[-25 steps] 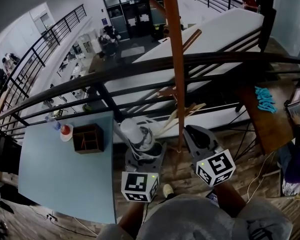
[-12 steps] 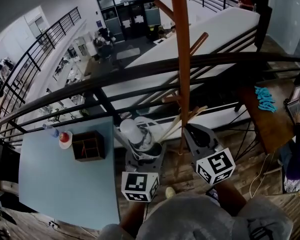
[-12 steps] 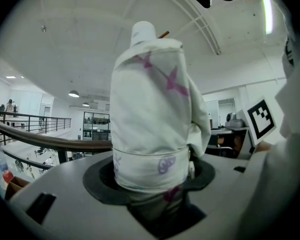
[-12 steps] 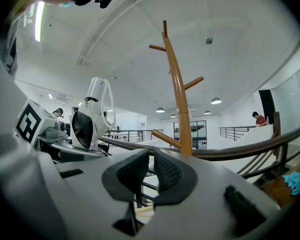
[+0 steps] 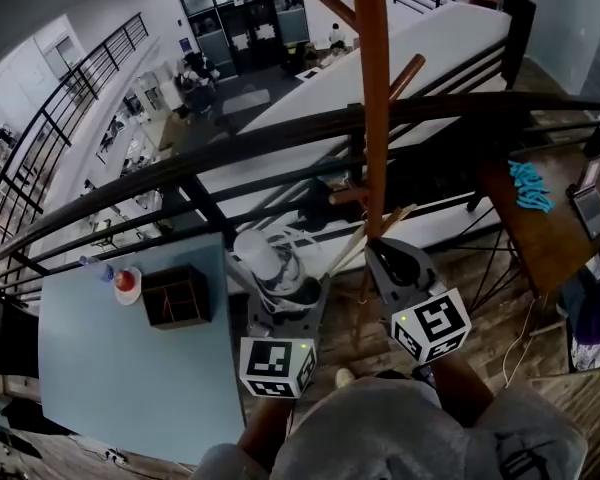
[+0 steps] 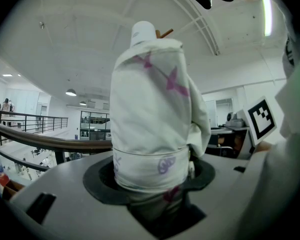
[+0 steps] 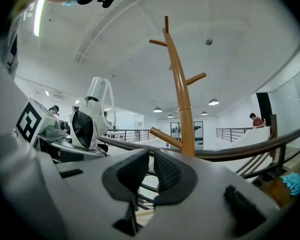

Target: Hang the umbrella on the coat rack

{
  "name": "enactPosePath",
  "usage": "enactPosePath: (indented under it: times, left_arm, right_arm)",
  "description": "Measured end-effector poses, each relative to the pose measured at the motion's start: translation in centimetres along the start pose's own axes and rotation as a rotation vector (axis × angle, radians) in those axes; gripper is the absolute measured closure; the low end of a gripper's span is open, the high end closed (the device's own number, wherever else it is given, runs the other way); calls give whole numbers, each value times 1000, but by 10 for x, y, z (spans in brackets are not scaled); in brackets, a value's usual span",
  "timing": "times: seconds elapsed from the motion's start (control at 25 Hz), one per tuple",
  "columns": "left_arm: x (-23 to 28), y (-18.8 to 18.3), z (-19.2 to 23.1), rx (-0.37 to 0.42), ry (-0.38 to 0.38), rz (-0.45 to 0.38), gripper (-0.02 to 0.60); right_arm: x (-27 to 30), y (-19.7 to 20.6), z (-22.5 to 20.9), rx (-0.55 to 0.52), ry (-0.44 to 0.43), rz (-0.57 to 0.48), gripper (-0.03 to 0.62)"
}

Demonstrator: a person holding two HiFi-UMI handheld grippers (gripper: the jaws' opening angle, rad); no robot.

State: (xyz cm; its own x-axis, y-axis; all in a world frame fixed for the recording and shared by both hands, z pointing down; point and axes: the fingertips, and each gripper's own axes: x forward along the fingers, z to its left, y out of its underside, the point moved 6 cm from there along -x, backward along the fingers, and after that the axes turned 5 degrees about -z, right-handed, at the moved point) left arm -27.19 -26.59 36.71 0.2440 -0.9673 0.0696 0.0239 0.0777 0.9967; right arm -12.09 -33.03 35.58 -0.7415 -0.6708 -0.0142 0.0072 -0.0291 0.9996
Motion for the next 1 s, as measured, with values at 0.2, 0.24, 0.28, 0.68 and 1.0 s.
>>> enactPosePath:
  times: [0.2, 0.24, 0.28, 0.68, 1.0]
  left_arm:
    - [2, 4, 0, -2, 14, 3, 298]
    - [2, 4, 0, -2, 17, 4, 298]
    - [3, 5, 0, -2, 19, 5, 298]
    - [21, 9, -5, 6, 33, 9, 298]
    - [55, 9, 2, 48, 45, 11, 298]
  right_arm:
    - [-1, 2, 1, -4, 11, 4, 551]
    - [-1, 3, 1, -4, 13, 4, 551]
    - [-2, 3, 1, -5, 14, 4, 551]
    - [-6, 7, -11, -14, 31, 3, 551]
    - [-6, 9, -26, -12, 58, 7, 551]
